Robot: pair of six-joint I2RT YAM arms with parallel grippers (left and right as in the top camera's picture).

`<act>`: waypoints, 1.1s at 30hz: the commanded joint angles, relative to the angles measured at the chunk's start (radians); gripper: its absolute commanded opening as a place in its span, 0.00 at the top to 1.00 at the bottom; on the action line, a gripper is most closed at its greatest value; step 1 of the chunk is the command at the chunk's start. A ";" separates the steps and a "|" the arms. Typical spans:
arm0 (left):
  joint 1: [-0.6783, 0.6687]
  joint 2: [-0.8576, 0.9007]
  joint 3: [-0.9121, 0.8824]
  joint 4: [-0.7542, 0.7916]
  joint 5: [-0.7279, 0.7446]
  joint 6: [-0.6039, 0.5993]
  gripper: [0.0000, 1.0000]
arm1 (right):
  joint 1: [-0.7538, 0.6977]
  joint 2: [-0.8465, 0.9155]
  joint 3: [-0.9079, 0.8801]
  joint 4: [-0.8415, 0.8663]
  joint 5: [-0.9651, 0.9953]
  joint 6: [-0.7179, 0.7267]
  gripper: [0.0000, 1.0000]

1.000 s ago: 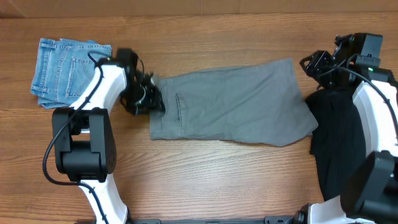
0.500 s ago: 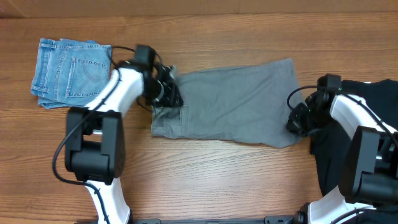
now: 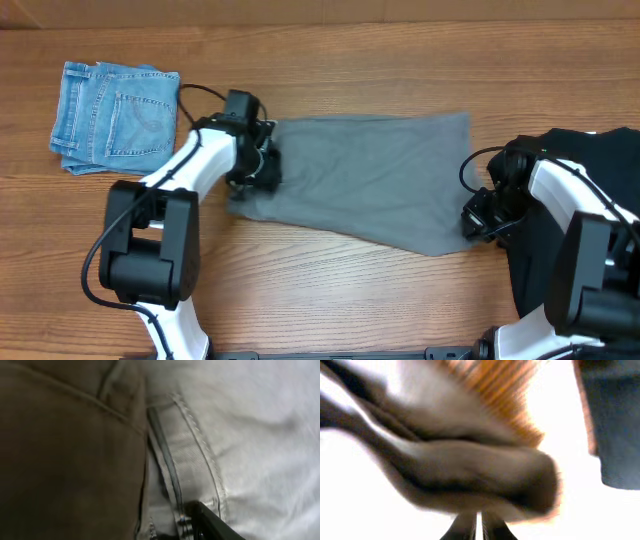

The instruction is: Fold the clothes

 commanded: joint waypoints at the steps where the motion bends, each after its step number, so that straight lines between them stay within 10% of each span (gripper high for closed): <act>1: 0.130 0.048 -0.008 -0.032 -0.112 -0.035 0.51 | 0.015 -0.130 0.065 -0.016 -0.021 -0.072 0.83; 8: 0.155 0.047 0.216 -0.219 0.300 0.068 0.31 | 0.071 -0.190 0.053 0.115 -0.174 -0.116 0.85; 17: 0.100 0.047 0.515 -0.478 0.297 0.129 0.28 | 0.168 -0.116 -0.100 0.295 -0.185 -0.032 0.91; 25: -0.009 0.048 0.525 -0.548 0.120 0.158 0.27 | 0.140 -0.024 -0.217 0.332 0.084 0.200 0.96; 33: -0.063 0.048 0.478 -0.536 -0.029 0.156 0.27 | 0.010 -0.026 -0.216 0.330 0.094 0.117 0.96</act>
